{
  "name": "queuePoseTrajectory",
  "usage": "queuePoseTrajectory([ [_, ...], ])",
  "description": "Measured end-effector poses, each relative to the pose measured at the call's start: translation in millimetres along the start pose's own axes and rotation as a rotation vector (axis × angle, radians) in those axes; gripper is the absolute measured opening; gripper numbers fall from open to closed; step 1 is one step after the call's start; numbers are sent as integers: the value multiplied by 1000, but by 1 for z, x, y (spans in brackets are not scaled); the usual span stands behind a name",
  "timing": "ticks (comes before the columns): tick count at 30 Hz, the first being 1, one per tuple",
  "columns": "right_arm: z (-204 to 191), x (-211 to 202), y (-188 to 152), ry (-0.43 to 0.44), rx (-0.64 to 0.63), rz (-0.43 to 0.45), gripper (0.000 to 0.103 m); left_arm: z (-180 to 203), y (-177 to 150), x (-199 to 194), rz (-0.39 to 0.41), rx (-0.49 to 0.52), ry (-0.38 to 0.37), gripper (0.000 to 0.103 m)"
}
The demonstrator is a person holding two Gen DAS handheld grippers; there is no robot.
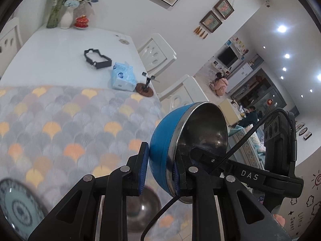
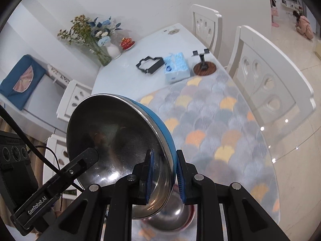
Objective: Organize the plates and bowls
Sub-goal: 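Carry the blue steel bowl with both grippers toward the nested bowls, then lower the blue steel bowl into the red steel bowl and open both grippers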
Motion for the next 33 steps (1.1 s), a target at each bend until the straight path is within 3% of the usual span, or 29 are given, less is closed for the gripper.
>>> queuePoseTrajectory([
  [14,-11,4,-86,0,7,-83,23,-26,-75,-23,-53,-52,36,18],
  [23,6,29,-114,-29,47,-156,23,-43,-111,0,-116,-67,69,18],
  [33,34,60,-125,-33,117,-230,23,-51,-120,28,-171,-73,84,18],
])
Point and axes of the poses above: each gripper's, at about its wrist camera, not at the fingertips, and x roughly the way its jaws point, z to its right, y to its top, the point moved 3 cm from there along x, roughly the way its jaws point, and after that the axes turned 4 degrees about y, right-handed, at the moved point
